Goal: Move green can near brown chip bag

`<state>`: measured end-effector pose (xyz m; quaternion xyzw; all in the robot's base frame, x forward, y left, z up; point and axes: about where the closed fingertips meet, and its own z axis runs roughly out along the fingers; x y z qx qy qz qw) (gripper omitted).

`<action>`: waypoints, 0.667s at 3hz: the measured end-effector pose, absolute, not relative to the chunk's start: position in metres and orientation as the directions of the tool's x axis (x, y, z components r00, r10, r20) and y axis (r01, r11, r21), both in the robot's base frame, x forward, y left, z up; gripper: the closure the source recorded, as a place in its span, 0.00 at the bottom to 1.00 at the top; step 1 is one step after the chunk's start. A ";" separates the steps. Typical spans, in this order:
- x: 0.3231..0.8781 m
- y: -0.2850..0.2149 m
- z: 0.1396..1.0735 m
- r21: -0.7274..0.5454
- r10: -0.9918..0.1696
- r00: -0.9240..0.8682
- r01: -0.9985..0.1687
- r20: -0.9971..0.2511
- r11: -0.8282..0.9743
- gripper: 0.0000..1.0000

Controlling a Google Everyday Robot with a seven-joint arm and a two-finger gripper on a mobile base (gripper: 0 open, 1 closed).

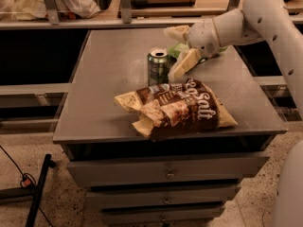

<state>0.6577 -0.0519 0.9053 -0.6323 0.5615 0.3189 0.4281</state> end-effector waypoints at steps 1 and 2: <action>0.670 -0.065 0.937 -0.249 -0.448 0.203 -0.968 -0.871 0.044 0.00; 0.669 -0.089 0.971 -0.298 -0.462 0.219 -0.949 -0.859 0.103 0.00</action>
Offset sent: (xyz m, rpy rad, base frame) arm 0.0084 -0.0743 0.1065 -0.0122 -0.1744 -0.1909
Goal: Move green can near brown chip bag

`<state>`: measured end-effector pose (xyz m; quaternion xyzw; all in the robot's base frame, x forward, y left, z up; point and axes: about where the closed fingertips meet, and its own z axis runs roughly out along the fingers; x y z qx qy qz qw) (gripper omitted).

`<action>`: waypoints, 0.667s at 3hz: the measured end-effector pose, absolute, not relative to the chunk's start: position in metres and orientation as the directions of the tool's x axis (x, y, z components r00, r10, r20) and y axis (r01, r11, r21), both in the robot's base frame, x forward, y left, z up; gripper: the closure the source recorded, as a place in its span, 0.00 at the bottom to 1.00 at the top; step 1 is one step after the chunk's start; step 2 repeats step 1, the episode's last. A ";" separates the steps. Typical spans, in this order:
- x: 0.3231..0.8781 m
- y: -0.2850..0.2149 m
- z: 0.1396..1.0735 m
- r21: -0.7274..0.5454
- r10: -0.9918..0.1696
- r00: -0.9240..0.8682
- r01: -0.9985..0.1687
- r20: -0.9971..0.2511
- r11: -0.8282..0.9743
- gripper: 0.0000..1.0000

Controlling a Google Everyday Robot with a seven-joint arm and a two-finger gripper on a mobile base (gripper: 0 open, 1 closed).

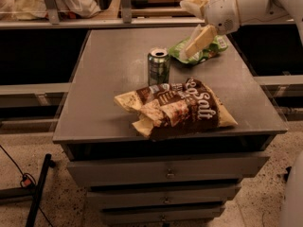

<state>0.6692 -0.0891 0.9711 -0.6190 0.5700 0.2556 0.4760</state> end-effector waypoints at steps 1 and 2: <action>0.669 -0.089 0.971 -0.298 -0.462 0.219 -0.949 -0.859 0.103 0.00; 0.669 -0.089 0.971 -0.298 -0.462 0.219 -0.949 -0.859 0.103 0.00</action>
Offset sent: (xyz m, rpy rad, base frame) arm 0.0000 0.0000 0.0000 0.0000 0.0000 0.0000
